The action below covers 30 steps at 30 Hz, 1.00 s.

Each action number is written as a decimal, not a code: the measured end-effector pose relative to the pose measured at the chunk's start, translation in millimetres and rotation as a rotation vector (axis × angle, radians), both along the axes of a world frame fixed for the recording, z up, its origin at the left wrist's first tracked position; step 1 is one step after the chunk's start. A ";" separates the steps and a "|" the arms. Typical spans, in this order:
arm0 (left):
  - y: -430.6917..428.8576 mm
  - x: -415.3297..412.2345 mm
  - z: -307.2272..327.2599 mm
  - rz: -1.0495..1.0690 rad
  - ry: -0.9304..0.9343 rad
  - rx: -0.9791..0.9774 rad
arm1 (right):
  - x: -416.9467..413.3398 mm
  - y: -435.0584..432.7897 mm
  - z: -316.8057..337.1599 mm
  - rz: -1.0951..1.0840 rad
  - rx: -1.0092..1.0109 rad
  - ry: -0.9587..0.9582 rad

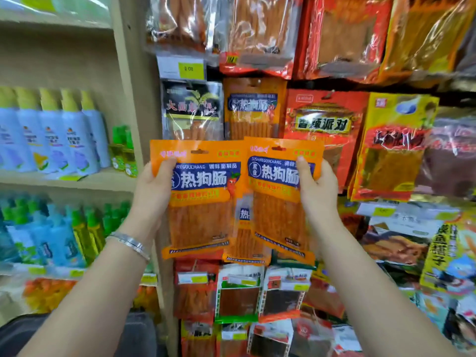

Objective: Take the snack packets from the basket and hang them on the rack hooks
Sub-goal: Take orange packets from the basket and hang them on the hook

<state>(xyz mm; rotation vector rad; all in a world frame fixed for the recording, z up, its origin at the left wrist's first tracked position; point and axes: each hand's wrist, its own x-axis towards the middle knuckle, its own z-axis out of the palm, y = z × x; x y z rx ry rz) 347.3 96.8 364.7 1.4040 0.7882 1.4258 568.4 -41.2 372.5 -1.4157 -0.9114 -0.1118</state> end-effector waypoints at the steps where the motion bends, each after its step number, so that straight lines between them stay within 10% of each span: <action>1: 4.0 2.5 7.2 -0.006 0.003 0.018 | 4.9 7.3 8.1 0.005 0.025 0.009; 30: 96.0 83.4 57.9 -0.163 0.021 0.127 | 67.7 157.8 109.8 0.051 0.147 0.105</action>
